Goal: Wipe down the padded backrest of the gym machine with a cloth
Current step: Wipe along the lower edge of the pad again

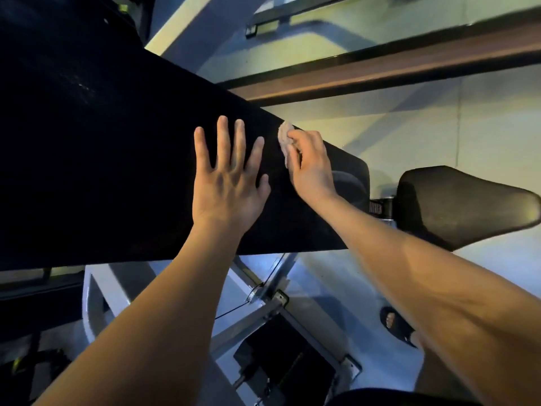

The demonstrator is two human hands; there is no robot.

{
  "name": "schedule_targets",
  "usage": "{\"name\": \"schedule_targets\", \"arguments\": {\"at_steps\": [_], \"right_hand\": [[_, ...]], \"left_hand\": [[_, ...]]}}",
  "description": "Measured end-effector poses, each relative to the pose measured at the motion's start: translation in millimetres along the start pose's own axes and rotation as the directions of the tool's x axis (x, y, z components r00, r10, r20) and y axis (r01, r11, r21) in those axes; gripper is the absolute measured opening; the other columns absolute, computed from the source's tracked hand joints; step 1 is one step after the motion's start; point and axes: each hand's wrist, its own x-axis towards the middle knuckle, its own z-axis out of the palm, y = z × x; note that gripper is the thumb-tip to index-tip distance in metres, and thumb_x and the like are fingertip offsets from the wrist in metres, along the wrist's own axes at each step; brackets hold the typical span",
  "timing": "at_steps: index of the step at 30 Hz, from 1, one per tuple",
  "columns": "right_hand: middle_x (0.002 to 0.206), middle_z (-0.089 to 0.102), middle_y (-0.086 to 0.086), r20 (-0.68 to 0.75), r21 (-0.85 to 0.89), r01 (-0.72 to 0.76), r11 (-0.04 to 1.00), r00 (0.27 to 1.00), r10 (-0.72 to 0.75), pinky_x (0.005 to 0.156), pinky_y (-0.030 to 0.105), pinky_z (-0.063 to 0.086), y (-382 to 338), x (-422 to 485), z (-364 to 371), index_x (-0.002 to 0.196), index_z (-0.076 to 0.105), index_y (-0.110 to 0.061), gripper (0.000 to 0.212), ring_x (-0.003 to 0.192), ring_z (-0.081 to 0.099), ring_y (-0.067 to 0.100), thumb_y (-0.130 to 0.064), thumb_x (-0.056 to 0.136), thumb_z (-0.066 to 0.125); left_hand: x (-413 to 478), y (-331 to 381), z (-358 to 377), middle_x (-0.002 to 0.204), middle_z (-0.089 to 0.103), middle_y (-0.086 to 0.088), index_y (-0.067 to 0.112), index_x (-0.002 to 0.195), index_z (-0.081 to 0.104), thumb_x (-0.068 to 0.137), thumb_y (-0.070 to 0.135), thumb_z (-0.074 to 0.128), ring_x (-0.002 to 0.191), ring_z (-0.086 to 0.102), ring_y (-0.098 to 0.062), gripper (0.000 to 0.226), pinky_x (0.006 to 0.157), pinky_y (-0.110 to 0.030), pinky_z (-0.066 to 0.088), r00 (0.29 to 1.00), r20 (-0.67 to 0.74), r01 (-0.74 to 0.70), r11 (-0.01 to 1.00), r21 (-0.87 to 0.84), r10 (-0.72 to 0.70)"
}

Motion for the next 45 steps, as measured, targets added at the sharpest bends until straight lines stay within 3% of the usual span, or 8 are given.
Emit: {"name": "schedule_targets", "arguments": {"at_steps": [7, 14, 19, 25, 29, 35, 40, 45], "right_hand": [[0.114, 0.059, 0.012, -0.083, -0.037, -0.488, 0.872, 0.871, 0.484, 0.08, 0.034, 0.047, 73, 16, -11, 0.115, 0.057, -0.012, 0.02, 0.097, 0.06, 0.031, -0.02, 0.101, 0.046], [0.116, 0.048, -0.003, 0.0, -0.038, -0.085, 0.996, 0.996, 0.085, 0.086, 0.009, 0.04, 39, -14, -6, 0.123, 0.059, -0.01, 0.022, 0.099, 0.049, 0.008, -0.016, 0.104, 0.052], [0.122, 0.056, 0.014, -0.146, 0.027, -0.545, 0.838, 0.827, 0.543, 0.082, 0.025, 0.038, 51, 5, 0, 0.124, 0.059, -0.008, 0.027, 0.104, 0.057, 0.027, -0.019, 0.104, 0.045], [0.115, 0.058, 0.014, 0.035, -0.113, -0.157, 0.981, 0.986, 0.161, 0.082, 0.024, 0.041, 44, -21, -16, 0.119, 0.06, -0.009, 0.023, 0.093, 0.052, 0.016, -0.019, 0.103, 0.047], [0.11, 0.062, 0.021, -0.099, -0.081, -0.57, 0.817, 0.821, 0.563, 0.079, 0.03, 0.039, 76, -12, -19, 0.11, 0.061, -0.005, 0.022, 0.098, 0.061, 0.037, -0.013, 0.097, 0.044], [0.109, 0.062, 0.016, 0.08, -0.062, -0.113, 0.992, 0.99, 0.117, 0.081, 0.028, 0.043, 34, -55, -11, 0.115, 0.061, -0.004, 0.019, 0.097, 0.06, 0.026, -0.008, 0.096, 0.058], [0.103, 0.067, 0.016, -0.101, -0.123, -0.414, 0.902, 0.91, 0.403, 0.08, 0.04, 0.042, 64, -39, -17, 0.105, 0.06, -0.007, 0.012, 0.098, 0.061, 0.039, -0.01, 0.098, 0.05], [0.097, 0.059, 0.011, 0.076, -0.008, -0.078, 0.997, 0.994, 0.079, 0.074, 0.029, 0.043, 14, -69, -11, 0.104, 0.057, -0.005, 0.007, 0.087, 0.057, 0.022, -0.01, 0.098, 0.055]], "left_hand": [[2, 4, 0, 0.171, -0.003, -0.018, 0.025, 0.165, 0.002, 0.103, 0.057, 0.014, 0.156, -0.008, -0.044, 0.071, 0.121, -0.07, -0.003, 0.999, 0.033, 0.004, 1.0, 0.029, -0.005], [3, 6, 2, 0.171, 0.004, -0.019, 0.024, 0.164, 0.012, 0.103, 0.055, 0.023, 0.156, -0.005, -0.044, 0.07, 0.12, -0.07, -0.003, 1.0, 0.009, 0.015, 1.0, 0.002, -0.015], [2, 6, 1, 0.17, 0.003, -0.02, 0.023, 0.164, 0.012, 0.103, 0.054, 0.021, 0.156, -0.004, -0.046, 0.069, 0.12, -0.071, 0.0, 1.0, 0.015, 0.006, 1.0, 0.012, -0.007], [4, 7, -1, 0.17, -0.001, -0.021, 0.023, 0.165, 0.005, 0.102, 0.055, 0.014, 0.156, -0.007, -0.046, 0.07, 0.12, -0.072, 0.0, 0.999, 0.046, 0.0, 0.999, 0.033, -0.002], [5, 8, -1, 0.17, -0.002, -0.021, 0.022, 0.165, 0.004, 0.103, 0.055, 0.013, 0.155, -0.007, -0.047, 0.071, 0.119, -0.073, 0.0, 0.999, 0.049, -0.002, 0.999, 0.036, 0.0], [6, 10, -1, 0.17, -0.001, -0.022, 0.021, 0.165, 0.005, 0.102, 0.055, 0.014, 0.155, -0.007, -0.047, 0.072, 0.118, -0.073, -0.002, 0.999, 0.039, 0.002, 1.0, 0.031, -0.004], [5, 12, -1, 0.17, 0.001, -0.022, 0.021, 0.165, 0.006, 0.103, 0.054, 0.015, 0.155, -0.005, -0.047, 0.071, 0.118, -0.074, -0.001, 0.999, 0.036, -0.003, 1.0, 0.029, 0.002], [7, 11, 1, 0.17, 0.001, -0.022, 0.02, 0.165, 0.009, 0.102, 0.054, 0.016, 0.155, -0.006, -0.048, 0.071, 0.117, -0.074, -0.002, 1.0, 0.024, 0.006, 0.999, 0.033, -0.007]]}}
